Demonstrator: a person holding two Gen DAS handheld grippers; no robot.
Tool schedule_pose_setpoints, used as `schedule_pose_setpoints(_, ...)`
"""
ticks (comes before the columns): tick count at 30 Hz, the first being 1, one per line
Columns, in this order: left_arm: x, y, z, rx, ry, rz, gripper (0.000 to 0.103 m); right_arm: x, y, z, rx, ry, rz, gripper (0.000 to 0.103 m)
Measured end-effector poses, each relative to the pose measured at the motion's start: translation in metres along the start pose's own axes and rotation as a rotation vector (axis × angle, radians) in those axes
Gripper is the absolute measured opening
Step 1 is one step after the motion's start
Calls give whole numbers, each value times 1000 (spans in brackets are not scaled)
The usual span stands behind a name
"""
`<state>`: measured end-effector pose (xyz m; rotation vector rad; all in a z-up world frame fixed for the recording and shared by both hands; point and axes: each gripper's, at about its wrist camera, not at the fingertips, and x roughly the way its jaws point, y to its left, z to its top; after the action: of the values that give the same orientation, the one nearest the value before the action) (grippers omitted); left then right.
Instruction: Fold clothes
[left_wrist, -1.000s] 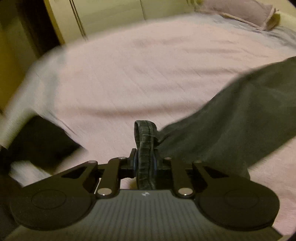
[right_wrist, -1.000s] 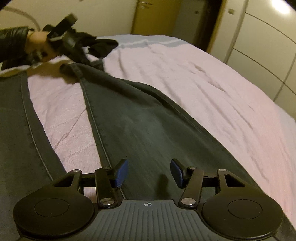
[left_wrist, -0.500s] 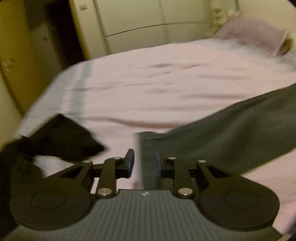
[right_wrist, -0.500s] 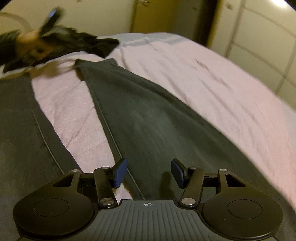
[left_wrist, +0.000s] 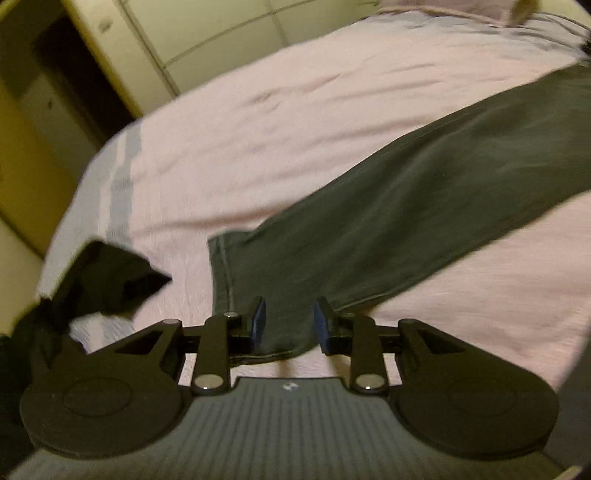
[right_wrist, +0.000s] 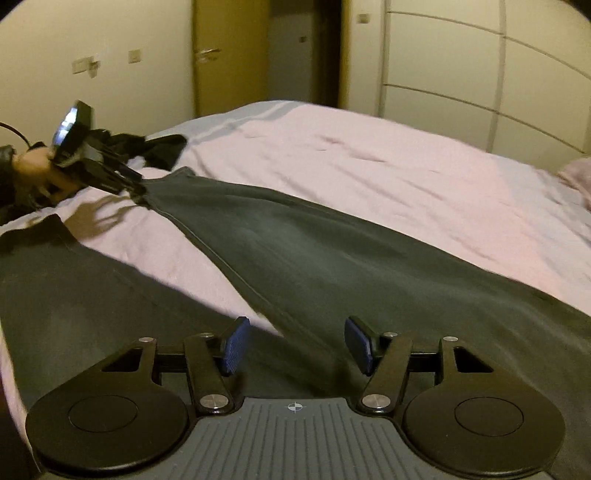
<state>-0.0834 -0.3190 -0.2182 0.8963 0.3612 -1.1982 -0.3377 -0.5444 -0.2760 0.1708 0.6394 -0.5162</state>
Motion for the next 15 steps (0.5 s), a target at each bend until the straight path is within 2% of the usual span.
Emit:
schedule_pose_setpoints(5,-52,-55,20,79,-95,-62,27,-68,-47,-55,166,31,-139,61)
schedule_pose_setpoints(7,-68,-86,29,105,-134,-103,32,-99,-67,-74,223,25,-189,61)
schedule_pose_setpoints(11,-88,-152,50,153,-193,-192,35,-153,-107,-98,277,-11,-270,61)
schedule_pose_setpoints(15,-95,-221,73,229,-227,-289,36,-179,-163,-106,325,-34,-296,61)
